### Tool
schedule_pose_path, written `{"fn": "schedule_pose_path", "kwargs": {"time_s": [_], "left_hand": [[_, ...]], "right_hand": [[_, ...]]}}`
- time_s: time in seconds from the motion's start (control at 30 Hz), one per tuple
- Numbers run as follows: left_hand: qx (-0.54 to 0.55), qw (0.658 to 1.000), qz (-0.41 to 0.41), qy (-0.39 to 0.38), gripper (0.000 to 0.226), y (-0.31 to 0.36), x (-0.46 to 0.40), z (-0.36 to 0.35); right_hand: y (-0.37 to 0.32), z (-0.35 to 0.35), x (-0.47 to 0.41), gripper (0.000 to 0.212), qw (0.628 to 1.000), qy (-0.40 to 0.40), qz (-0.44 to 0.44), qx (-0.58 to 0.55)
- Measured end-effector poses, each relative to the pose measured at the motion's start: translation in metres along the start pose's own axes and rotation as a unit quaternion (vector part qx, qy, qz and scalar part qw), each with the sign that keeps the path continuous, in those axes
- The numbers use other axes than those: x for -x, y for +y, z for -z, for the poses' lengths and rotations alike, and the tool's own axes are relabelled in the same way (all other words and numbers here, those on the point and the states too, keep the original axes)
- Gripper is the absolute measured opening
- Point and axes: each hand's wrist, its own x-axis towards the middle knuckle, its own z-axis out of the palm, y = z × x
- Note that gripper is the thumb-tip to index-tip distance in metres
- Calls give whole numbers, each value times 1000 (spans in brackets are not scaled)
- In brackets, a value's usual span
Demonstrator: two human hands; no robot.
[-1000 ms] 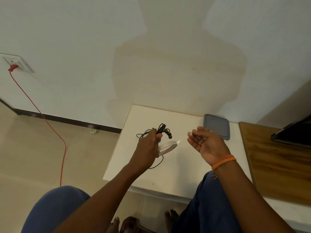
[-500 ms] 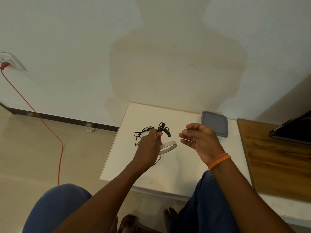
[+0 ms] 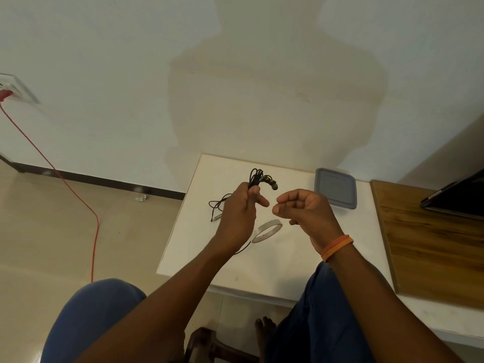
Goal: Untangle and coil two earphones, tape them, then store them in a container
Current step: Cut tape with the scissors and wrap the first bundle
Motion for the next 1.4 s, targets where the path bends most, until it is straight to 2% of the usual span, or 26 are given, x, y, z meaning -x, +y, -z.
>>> {"fn": "schedule_pose_path", "kwargs": {"time_s": [0.1,0.2,0.27,0.63,0.77,0.83,1.07,1.17,1.27,1.4], "left_hand": [[4,999,37,-24,30,1,-1,1],[80,987,125,-63,32,3,-1,3],[115,978,149,-90,31,4,-1,6],[29,986,45,-160,36,5,-3,9],[-12,983,64,-174,24,0,-6,13],[-8,983,65,-171,12,-3,-6,14],[83,981,75,-156,15,4,-5,18],[88,977,71,-182,4,4,-5,20],[84,974,79,-195,20,1,-6,22],[97,970,73,-209,26,3,-10,29]], "right_hand": [[-1,-2,1,17,1000,-12,5,11],[-1,-3,2,17,1000,-18,3,-15],[-1,-3,1,16,999,-18,3,-29],[-4,-2,3,13,996,-13,34,-79],[-7,0,4,13,995,-5,60,-83],[-8,0,4,13,995,-5,71,-76],[-9,2,4,14,992,4,77,-103],[-8,2,4,15,992,5,85,-95],[-8,2,3,15,992,11,86,-87],[-6,2,3,13,993,9,67,-100]]}}
